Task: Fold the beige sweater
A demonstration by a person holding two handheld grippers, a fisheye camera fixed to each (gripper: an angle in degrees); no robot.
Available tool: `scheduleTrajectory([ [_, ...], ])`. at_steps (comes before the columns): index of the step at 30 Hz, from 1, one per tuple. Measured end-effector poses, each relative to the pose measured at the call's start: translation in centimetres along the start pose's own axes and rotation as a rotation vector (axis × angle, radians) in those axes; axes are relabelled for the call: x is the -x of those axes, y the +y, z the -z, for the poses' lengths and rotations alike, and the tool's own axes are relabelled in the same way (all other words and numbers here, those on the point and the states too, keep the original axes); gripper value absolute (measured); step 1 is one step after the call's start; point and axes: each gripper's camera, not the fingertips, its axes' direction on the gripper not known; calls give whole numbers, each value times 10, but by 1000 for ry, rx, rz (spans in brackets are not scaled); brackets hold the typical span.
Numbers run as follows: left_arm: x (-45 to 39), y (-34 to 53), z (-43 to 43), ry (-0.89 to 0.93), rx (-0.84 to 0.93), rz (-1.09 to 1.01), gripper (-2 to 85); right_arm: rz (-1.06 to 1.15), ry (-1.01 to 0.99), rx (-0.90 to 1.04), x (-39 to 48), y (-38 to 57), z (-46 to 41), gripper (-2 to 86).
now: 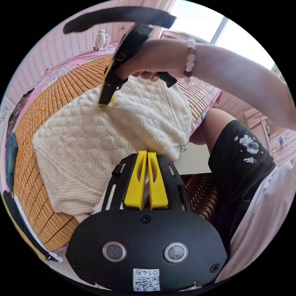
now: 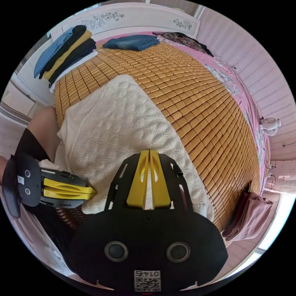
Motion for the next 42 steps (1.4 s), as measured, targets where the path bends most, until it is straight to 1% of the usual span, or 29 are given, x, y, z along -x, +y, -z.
scheduleTrajectory([
  [2,3,11,-4,46,-53,70,-10,-16,-20,-26,4,-14,-3,-3],
  [4,2,15,-8,62,-67,66,-10,-31,-42,-19,12,-26,0,-3],
  [6,-2,16,-11,58,-72,46,-10,-17,-5,-31,27,-32,2,-4],
  [8,-11,22,-14,27,-96,2,-10,17,72,-52,48,-35,5,-4],
  [10,-18,26,-17,-2,-116,-18,-10,142,263,-66,89,-36,4,-5],
  [11,-24,28,-18,-25,-124,-34,-10,179,322,-69,100,-35,3,-5],
  [13,-31,31,-21,-59,-130,-54,-10,283,540,-92,140,-31,-7,-7],
  [15,-36,33,-24,-74,-136,-56,-10,332,671,-120,161,-28,-15,-9],
  [16,-37,34,-26,-71,-140,-54,-10,361,721,-131,171,-27,-19,-9],
  [20,-36,38,-29,-39,-147,-44,-10,368,747,-151,182,-32,-12,-10],
  [22,-39,39,-31,-48,-147,-54,-10,366,797,-172,180,-40,-4,-10],
  [26,-44,40,-37,-62,-141,-69,-10,379,757,-136,164,-63,3,-8],
  [27,-44,40,-38,-59,-139,-65,-10,404,647,-15,155,-75,-6,-7],
  [28,-44,40,-40,-51,-136,-56,-10,396,581,42,147,-86,-11,-7],
  [29,-43,41,-41,-43,-137,-49,-10,414,561,57,146,-90,-10,-6],
  [31,-42,42,-43,-32,-138,-40,-10,443,481,171,139,-109,-9,-6],
  [34,-42,43,-45,-24,-138,-40,-10,456,439,230,134,-118,-11,-7],
  [36,-40,43,-45,-1,-131,-20,-10,436,429,191,130,-112,-9,-9],
  [38,-37,46,-40,54,-139,-14,-10,279,335,43,111,-93,3,-9],
  [39,-37,48,-37,60,-155,-13,-10,126,214,-62,92,-74,14,-9],
  [40,-36,52,-31,59,-192,-7,-10,3,122,-122,77,-49,23,-9],
  [41,-36,55,-26,53,-223,1,-10,-43,101,-151,73,-35,28,-9],
  [42,-35,56,-24,51,-235,4,-10,-112,121,-204,73,-7,37,-9],
])
